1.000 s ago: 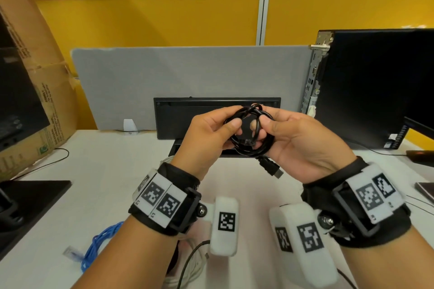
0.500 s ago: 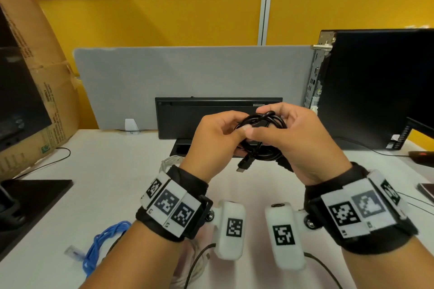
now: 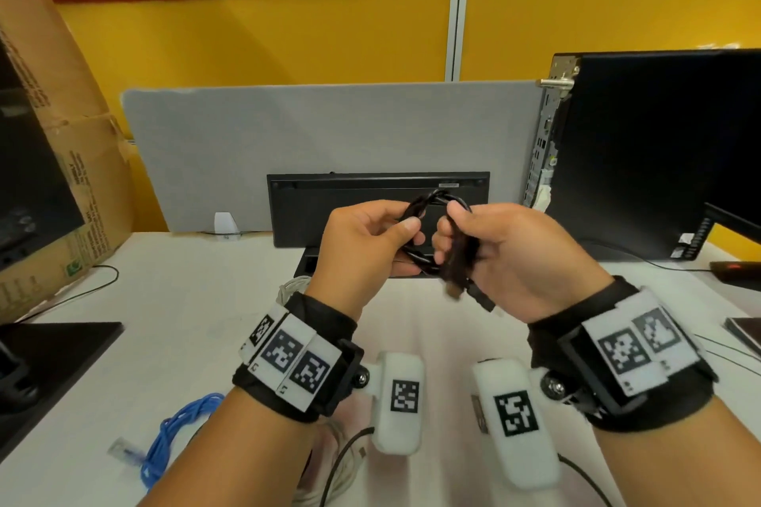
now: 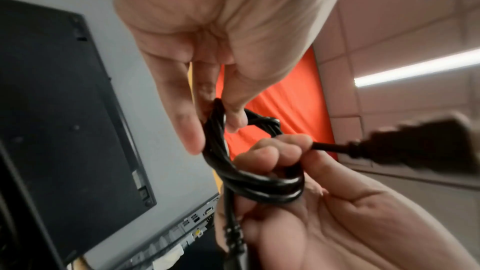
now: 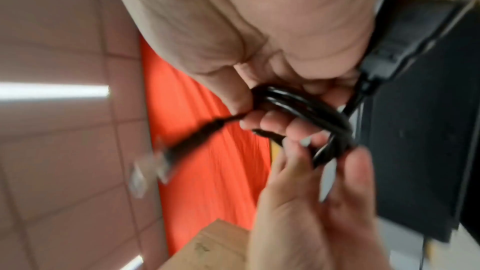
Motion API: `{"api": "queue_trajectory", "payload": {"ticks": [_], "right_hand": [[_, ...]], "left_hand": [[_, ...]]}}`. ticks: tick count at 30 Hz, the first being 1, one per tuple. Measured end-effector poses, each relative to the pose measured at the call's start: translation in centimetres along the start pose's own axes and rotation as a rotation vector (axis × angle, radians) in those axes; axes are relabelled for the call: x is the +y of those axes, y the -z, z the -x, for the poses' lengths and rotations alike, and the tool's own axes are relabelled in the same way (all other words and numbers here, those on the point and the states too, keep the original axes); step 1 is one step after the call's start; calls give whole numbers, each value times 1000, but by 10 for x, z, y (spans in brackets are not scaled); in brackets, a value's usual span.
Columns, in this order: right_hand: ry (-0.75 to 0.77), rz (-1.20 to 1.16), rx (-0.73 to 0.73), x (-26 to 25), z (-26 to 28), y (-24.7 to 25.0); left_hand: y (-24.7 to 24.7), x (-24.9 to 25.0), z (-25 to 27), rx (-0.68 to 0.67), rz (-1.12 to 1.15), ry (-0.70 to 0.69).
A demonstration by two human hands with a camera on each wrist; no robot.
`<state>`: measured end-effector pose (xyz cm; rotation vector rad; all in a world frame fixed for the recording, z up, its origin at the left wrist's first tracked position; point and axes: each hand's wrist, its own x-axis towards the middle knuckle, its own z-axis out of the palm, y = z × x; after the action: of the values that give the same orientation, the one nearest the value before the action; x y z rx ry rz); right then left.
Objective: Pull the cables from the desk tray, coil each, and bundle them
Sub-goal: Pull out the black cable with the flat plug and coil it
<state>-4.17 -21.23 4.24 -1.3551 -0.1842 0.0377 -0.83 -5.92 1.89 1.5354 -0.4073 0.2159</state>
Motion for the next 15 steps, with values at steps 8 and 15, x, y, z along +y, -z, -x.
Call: {"api": "queue_trajectory", "payload": {"ticks": [8, 15], "right_hand": [[18, 320, -55, 2, 1, -8], [195, 712, 48, -1, 5, -5]], "left_hand": [[1, -2, -1, 1, -244, -167], [0, 10, -1, -36, -70, -101]]}}
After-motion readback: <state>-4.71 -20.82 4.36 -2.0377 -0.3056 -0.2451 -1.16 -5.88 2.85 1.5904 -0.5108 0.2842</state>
